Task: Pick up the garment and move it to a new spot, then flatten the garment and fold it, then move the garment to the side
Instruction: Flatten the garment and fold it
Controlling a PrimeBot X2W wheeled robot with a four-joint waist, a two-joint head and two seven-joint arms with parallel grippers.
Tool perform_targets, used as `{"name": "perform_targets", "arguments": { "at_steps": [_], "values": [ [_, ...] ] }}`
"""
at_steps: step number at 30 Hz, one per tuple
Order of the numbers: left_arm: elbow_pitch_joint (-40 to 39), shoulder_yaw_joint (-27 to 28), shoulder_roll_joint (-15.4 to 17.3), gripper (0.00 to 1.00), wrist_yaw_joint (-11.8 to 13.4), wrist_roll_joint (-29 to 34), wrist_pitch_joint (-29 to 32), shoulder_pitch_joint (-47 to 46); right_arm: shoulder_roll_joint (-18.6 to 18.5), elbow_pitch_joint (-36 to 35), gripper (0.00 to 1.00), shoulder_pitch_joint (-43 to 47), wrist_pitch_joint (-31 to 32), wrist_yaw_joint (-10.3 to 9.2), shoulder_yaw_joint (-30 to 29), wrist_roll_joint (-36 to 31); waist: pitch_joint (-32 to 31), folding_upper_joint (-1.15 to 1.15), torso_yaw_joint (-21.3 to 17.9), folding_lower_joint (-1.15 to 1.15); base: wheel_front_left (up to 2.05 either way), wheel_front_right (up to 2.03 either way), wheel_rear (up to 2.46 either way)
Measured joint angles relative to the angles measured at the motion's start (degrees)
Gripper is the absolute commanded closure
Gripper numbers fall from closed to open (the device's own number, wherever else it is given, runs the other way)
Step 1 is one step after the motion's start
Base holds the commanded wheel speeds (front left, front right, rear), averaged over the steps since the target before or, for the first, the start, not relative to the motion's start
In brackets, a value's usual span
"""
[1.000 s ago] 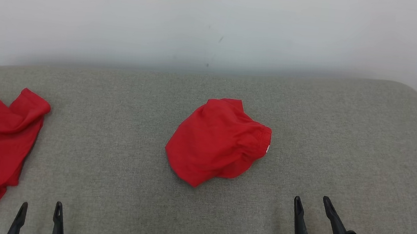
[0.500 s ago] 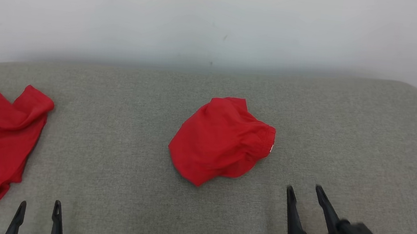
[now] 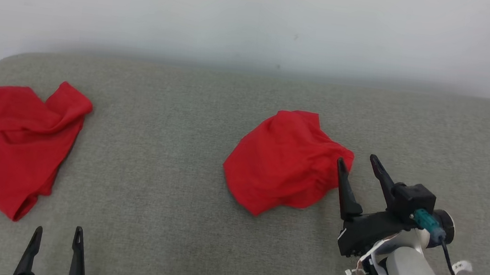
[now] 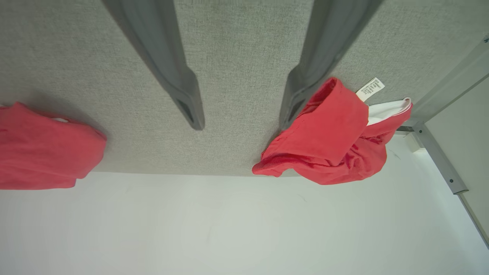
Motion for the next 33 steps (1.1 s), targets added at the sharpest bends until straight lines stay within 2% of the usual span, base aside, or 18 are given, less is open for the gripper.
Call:
{"name": "perform_targets", "arguments": {
  "at_steps": [3,13,14,15,22,33],
  "values": [
    [0.2,-0.1,-0.3,0.0,-0.1,0.1,0.0,-0.5,-0.7,5.8,0.0,-2.8,0.1,0.0,-0.5,0.8,0.7,0.0,1.1,0.0,0.0,0.0,0.0],
    [0.6,-0.3,-0.6,0.0,-0.5,0.5,0.0,-2.0,-0.7,17.2,0.0,-6.9,0.1,0.0,0.1,4.4,3.0,0.0,3.3,0.01,0.0,0.0,0.0],
    [0.7,-0.3,-0.7,0.0,-0.5,0.5,0.0,-2.0,-0.4,18.1,0.25,-7.2,0.0,0.0,0.2,5.3,3.2,0.0,3.4,0.01,0.0,0.0,0.0],
    [0.8,-0.4,-0.7,0.0,-0.6,0.6,0.0,-2.1,-0.2,18.7,1.0,-7.5,0.0,0.0,0.3,6.2,3.4,0.0,3.5,0.0,0.0,0.0,0.0],
    [1.5,-0.6,-1.0,0.0,-1.0,0.9,0.0,-3.4,0.0,17.4,1.0,-8.5,-0.1,0.0,1.5,8.4,3.9,0.0,3.2,0.01,0.0,0.0,0.0],
    [2.0,-0.6,-1.5,0.0,-1.1,0.3,0.0,-3.0,-6.3,4.0,1.0,1.3,-0.1,0.0,-4.4,7.6,2.2,0.0,0.3,0.0,0.0,0.0,0.0]
  ]
}}
